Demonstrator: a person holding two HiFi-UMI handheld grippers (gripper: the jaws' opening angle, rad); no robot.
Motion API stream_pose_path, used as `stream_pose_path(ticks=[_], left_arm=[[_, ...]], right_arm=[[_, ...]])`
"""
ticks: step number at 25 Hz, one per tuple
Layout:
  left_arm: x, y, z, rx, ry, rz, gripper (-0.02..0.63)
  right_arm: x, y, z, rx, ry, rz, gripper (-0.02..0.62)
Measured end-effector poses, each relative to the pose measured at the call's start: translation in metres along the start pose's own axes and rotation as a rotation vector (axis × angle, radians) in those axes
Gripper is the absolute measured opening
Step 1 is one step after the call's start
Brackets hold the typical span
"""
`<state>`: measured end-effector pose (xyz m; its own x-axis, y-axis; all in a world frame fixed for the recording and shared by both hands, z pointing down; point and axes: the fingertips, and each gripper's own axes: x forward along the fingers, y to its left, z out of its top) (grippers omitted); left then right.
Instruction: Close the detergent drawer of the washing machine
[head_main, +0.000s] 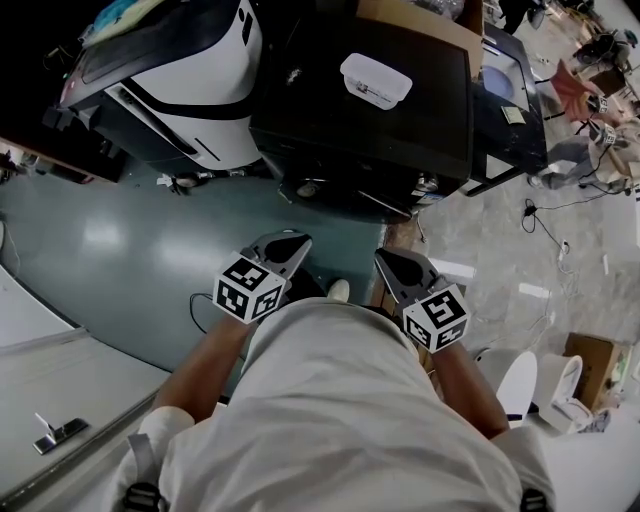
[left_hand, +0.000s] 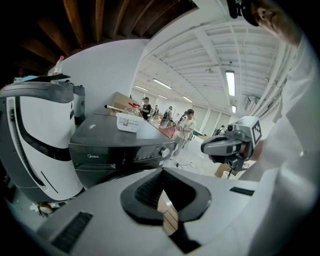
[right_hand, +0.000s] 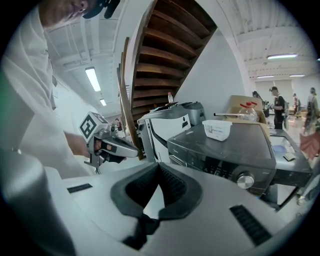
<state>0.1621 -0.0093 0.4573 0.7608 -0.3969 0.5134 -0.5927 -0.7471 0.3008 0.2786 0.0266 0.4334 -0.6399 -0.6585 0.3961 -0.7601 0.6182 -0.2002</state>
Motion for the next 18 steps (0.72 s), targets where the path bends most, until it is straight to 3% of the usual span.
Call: stream_pose_path(ticks=[9,14,18], left_arm=[[0.008,-0.002,-0.008,-0.006,0.032,-0.017,-0.003],[0.012,-0.006,-0.014,0.054,0.076,-0.015,-0.003],[0.018,-0.006,-0.014,0.05,0.083,-0.025,-0.003]], right_arm=[[0.002,-0.002,-0.004,0.018,-0.005,0.006,0.005],[0.004,-0.003,-0.001,0.019,-0.011,0.01,0.005],[0.006,-0.007,0.001,0.021,-0.018,0.008,0.005]])
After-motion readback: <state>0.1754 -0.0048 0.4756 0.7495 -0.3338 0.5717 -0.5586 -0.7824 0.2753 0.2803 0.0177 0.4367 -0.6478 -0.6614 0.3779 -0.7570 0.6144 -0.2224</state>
